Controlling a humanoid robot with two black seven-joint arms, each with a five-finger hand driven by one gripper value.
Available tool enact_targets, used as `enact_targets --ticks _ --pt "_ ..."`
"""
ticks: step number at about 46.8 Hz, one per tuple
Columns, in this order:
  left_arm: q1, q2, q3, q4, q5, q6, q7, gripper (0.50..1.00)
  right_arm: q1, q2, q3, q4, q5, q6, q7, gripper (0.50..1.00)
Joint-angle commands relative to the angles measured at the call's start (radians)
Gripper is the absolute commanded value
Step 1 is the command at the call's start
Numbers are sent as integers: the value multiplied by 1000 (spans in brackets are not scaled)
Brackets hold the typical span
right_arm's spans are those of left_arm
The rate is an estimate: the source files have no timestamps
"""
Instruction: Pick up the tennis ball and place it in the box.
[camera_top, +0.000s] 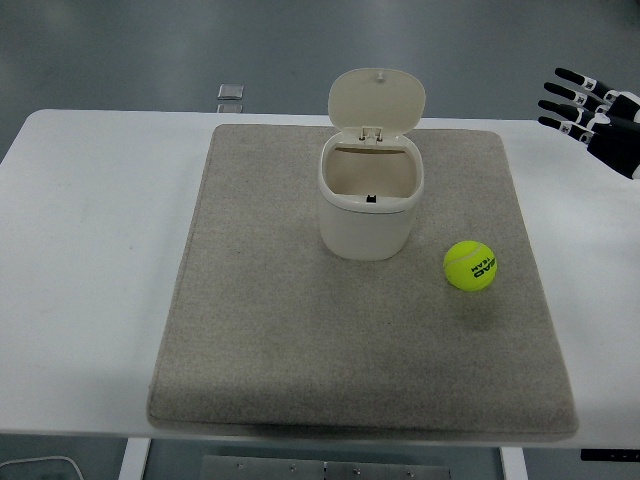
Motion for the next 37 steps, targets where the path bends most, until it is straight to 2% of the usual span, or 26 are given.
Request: enact_targets --ticks 1,8,15,30,37 --pt "0 0 0 0 0 0 0 992 2 -4 1 4 -22 16 0 913" --pt "0 0 0 0 0 0 0 992 6 -26 7 17 -117 50 2 913" --pt "0 0 0 0 0 0 0 992 6 -67 7 103 -229 50 23 913" --pt "0 0 0 0 1 0 0 992 -3 -88 10 205 -538 38 103 913" --pt "0 0 0 0 1 0 0 992 -9 -108 -4 269 -711 42 174 911"
